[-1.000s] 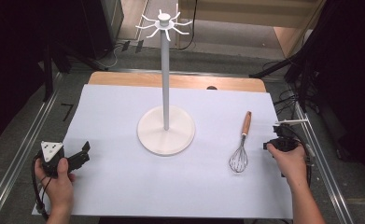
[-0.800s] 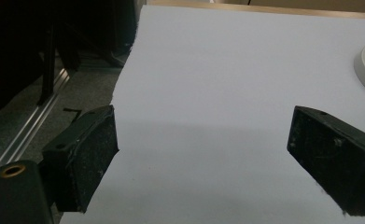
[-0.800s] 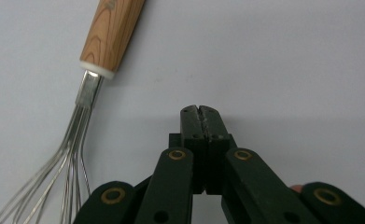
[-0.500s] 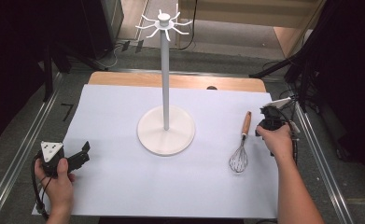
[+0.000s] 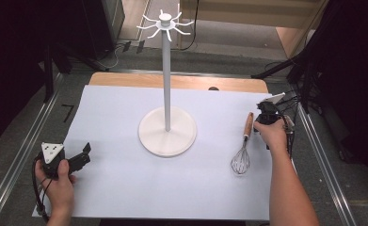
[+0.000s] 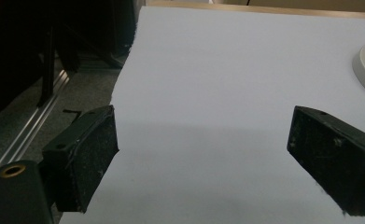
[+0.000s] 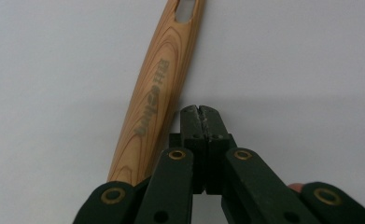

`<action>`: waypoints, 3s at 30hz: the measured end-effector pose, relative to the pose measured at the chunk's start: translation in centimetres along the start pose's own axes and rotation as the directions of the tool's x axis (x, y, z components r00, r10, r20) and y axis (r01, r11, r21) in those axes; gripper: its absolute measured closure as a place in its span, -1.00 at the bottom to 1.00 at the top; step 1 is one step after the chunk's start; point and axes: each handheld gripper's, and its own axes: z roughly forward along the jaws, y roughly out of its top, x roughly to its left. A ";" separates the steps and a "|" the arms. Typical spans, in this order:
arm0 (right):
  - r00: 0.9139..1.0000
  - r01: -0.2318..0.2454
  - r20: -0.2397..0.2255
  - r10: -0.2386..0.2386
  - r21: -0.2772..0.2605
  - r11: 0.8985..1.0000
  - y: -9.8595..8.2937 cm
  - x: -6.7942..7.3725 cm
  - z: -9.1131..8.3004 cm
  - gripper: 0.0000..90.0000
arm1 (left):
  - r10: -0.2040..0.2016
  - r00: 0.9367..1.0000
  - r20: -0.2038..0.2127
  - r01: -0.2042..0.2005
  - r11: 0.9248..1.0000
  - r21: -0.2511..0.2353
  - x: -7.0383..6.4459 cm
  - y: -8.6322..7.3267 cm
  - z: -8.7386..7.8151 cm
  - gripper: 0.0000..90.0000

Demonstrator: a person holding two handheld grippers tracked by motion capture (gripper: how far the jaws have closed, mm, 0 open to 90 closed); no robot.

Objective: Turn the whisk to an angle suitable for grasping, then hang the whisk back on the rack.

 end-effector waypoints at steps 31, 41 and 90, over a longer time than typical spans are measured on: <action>0.996 0.091 0.016 -0.090 -0.066 0.994 1.6 1.7 1.3 1.00 | 0.001 1.000 0.000 -0.001 1.000 0.010 -0.1 0.0 0.1 -0.79; 0.989 0.145 -0.018 -0.147 -0.080 0.986 1.5 3.5 1.4 1.00 | 0.005 1.000 0.001 -0.005 1.000 0.014 0.0 0.1 0.1 -0.79; 0.985 0.133 -0.113 -0.130 0.023 0.991 -2.8 4.1 -1.8 -0.15 | 0.004 1.000 0.006 -0.004 1.000 0.018 0.0 0.1 0.2 -0.79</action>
